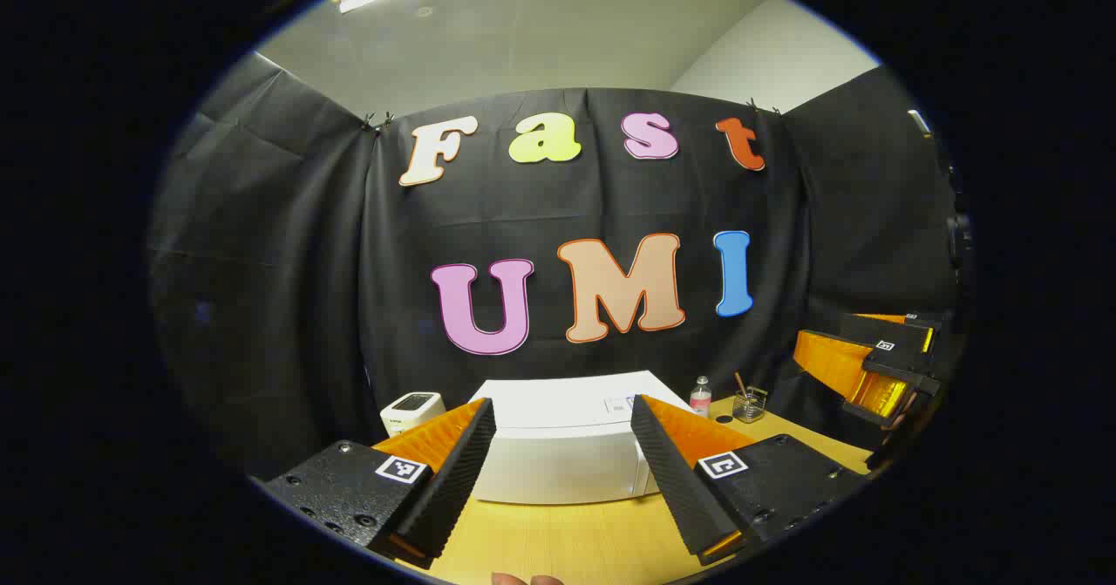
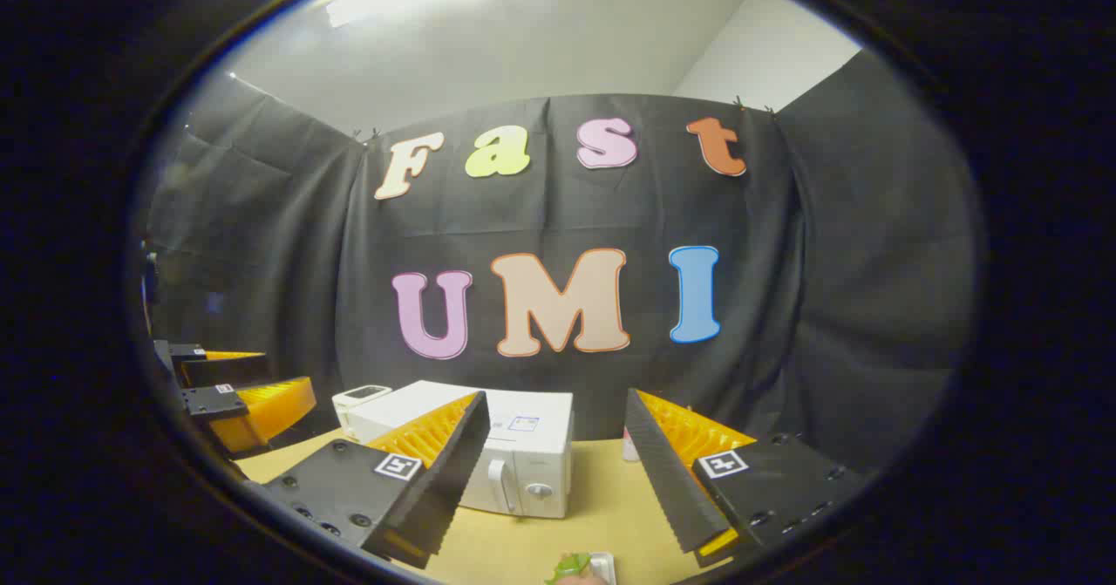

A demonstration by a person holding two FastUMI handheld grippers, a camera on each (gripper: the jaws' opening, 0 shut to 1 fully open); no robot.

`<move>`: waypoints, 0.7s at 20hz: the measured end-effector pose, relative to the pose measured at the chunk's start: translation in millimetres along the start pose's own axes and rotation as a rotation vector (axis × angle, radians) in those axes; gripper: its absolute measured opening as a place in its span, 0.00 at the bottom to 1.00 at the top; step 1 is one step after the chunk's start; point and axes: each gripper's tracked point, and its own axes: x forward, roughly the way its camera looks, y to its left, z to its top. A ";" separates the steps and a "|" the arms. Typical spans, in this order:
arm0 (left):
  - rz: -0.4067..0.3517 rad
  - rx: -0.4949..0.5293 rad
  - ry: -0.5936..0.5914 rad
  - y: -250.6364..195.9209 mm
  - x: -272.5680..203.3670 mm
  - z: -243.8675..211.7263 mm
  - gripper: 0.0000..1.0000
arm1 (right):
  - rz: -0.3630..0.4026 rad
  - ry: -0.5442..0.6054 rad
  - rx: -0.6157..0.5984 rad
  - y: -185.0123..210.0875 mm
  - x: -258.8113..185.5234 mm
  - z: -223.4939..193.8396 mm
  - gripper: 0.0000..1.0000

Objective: Open the microwave oven with the left hand, put the food in, and close the microwave oven.

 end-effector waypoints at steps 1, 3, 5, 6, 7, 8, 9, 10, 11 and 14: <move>-0.003 0.003 0.002 -0.6 -0.6 -0.2 0.97 | -0.007 0.003 -0.006 -0.5 -0.3 -1.1 0.96; -0.005 0.003 0.007 -2.5 -0.5 -2.3 0.97 | -0.009 0.003 -0.007 -1.4 -0.6 -1.6 0.96; -0.005 -0.002 0.017 -2.9 -0.8 -5.3 0.97 | -0.009 -0.002 -0.022 -2.5 -0.8 -0.4 0.96; -0.004 -0.003 0.021 -2.9 -1.2 -7.0 0.97 | -0.007 -0.006 -0.035 -3.2 -1.8 0.7 0.98; -0.003 -0.002 0.024 -3.2 -0.6 -6.6 0.97 | -0.007 -0.010 -0.044 -2.5 -2.4 0.3 0.98; 0.002 0.000 0.023 -2.7 -1.4 -6.1 0.97 | -0.003 -0.014 -0.049 -2.0 -3.1 1.8 0.96; 0.003 -0.003 0.019 -2.7 -3.0 -5.3 0.97 | 0.000 -0.015 -0.052 -1.4 -3.1 0.7 0.96; 0.000 -0.007 0.018 -4.5 -3.1 -5.0 0.97 | 0.003 -0.015 -0.052 -1.0 -3.2 0.5 0.96; 0.000 -0.006 0.021 -4.9 -2.0 -5.9 0.97 | 0.008 -0.016 -0.048 0.0 -2.9 -0.3 0.96; -0.003 0.007 0.032 -6.9 -3.3 -9.3 0.97 | 0.016 -0.012 -0.045 2.0 -2.1 -0.7 0.96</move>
